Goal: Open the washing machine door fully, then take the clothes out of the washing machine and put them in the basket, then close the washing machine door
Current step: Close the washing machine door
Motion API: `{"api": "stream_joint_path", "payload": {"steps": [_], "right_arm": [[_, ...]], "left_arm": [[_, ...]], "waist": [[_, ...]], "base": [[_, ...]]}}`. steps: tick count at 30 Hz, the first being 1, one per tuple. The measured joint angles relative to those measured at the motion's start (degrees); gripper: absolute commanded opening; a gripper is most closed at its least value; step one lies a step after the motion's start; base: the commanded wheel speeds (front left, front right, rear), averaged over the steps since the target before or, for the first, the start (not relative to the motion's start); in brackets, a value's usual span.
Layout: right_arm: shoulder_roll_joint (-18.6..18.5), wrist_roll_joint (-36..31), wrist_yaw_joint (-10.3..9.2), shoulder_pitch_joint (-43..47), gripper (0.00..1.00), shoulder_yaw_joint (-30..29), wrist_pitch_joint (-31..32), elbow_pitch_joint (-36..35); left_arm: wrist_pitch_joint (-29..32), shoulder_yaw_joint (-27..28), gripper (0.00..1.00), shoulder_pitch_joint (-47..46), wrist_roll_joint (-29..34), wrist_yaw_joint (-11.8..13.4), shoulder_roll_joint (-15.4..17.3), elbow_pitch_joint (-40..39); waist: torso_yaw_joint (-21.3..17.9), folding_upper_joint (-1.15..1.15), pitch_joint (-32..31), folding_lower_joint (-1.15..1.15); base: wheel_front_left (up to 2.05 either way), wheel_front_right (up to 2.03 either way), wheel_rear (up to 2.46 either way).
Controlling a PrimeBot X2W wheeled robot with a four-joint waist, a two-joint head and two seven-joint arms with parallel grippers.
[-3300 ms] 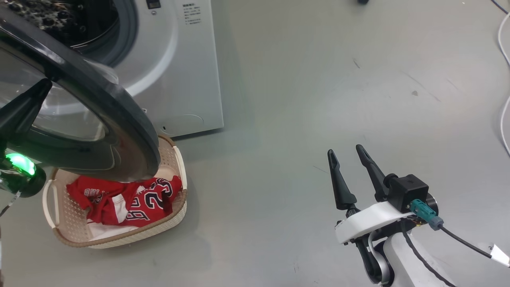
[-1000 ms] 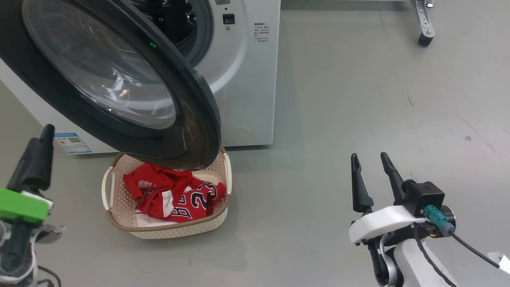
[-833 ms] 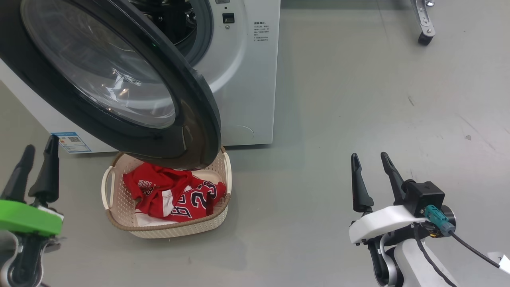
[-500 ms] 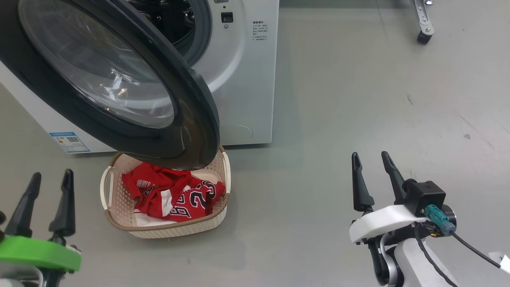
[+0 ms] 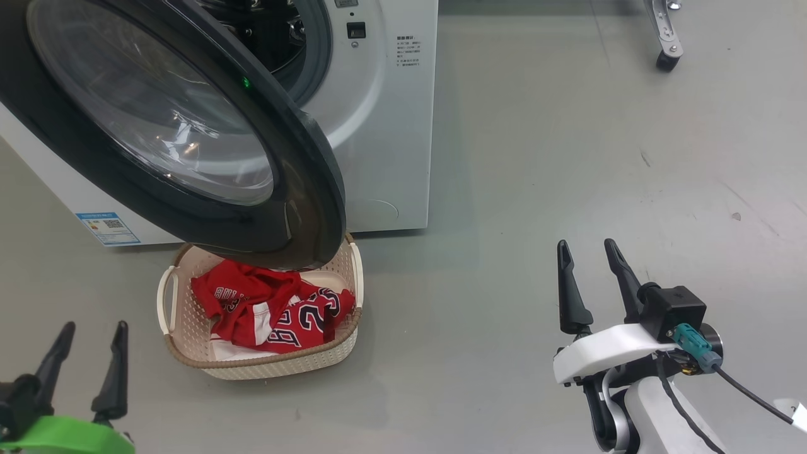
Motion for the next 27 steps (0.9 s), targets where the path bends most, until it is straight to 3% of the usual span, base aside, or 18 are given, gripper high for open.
{"api": "stream_joint_path", "payload": {"steps": [4, 15, 27], "right_arm": [[0.0, 0.0, 0.00, 0.0, 1.00, -0.1, 0.0, -0.1], [0.0, -0.2, 0.00, 0.0, 1.00, 0.0, 0.0, -0.2], [0.0, -0.2, 0.01, 0.0, 1.00, 0.0, 0.0, -0.2]], "left_arm": [[0.3, 3.7, 1.00, -0.6, 2.2, 0.6, -2.0, -2.7], [0.3, 7.2, 1.00, -0.6, 6.5, 0.7, -6.9, -4.0], [0.3, 9.3, 1.00, -0.4, 9.8, -0.2, -9.1, -4.6]], "waist": [[0.0, 0.00, 0.0, 0.00], [-0.1, 0.00, 0.0, 0.00], [-0.1, 0.00, 0.0, 0.00]], "base": [[0.00, 0.00, 0.00], [0.00, 0.00, 0.00], [0.00, 0.00, 0.00]]}}
